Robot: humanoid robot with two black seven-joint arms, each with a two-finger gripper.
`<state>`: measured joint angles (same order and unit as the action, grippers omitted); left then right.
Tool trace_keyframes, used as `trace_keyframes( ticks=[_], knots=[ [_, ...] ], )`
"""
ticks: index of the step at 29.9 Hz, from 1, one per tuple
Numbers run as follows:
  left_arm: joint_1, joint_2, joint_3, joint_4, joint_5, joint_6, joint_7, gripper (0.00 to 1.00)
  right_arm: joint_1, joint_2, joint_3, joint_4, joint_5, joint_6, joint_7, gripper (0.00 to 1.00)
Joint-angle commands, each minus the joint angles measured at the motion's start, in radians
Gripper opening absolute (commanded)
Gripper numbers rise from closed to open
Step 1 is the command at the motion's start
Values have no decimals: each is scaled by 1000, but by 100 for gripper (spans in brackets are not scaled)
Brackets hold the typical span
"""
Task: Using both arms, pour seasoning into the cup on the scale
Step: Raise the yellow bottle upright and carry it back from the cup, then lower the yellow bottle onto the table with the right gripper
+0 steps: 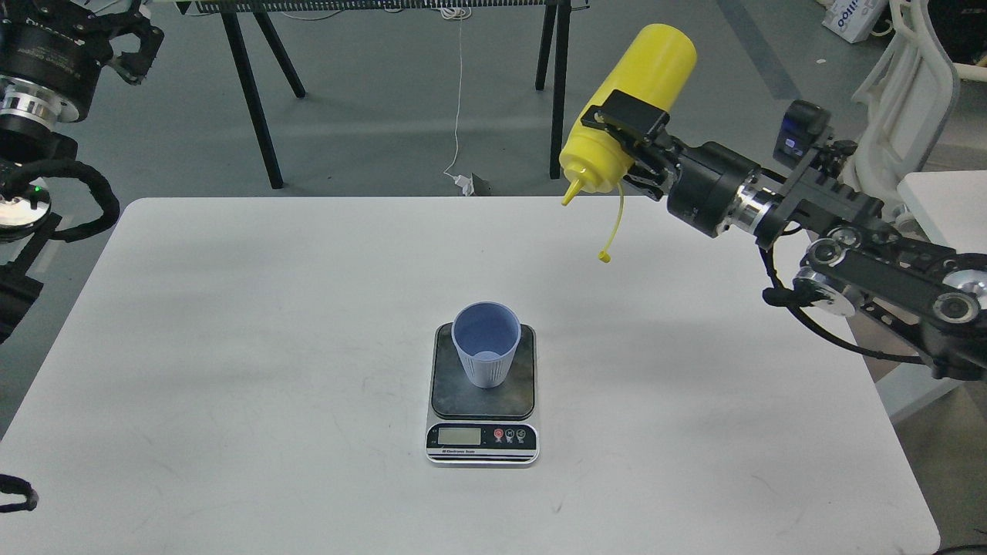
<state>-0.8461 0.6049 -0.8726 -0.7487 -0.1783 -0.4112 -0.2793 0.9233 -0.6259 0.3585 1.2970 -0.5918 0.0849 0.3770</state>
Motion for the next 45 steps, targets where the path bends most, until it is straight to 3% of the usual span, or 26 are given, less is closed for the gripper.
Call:
trace_keyframes(
  ticks=[1, 7, 11, 15, 23, 35, 45],
  knots=[
    [1, 1, 1, 0, 0, -8, 2, 100, -121, -52, 130, 44, 157, 78, 0, 31],
    [2, -5, -9, 0, -4, -1, -1, 100, -336, -67, 356, 48, 413, 223, -15, 31],
    [25, -7, -9, 0, -6, -6, -1, 100, -454, -72, 439, 59, 659, 344, -21, 31],
    [54, -8, -20, 0, -23, -11, -1, 100, -515, -64, 481, 56, 817, 398, -21, 31],
    [110, -13, -43, -1, -69, -9, -1, 100, -672, -23, 485, 50, 1049, 404, -9, 31],
    [116, -13, -34, -7, -67, 0, 0, 100, -893, 80, 496, 22, 1135, 404, -10, 32],
    [116, -14, -29, -26, -64, 6, 2, 100, -939, 186, 481, -25, 1135, 404, -35, 34]
  ],
)
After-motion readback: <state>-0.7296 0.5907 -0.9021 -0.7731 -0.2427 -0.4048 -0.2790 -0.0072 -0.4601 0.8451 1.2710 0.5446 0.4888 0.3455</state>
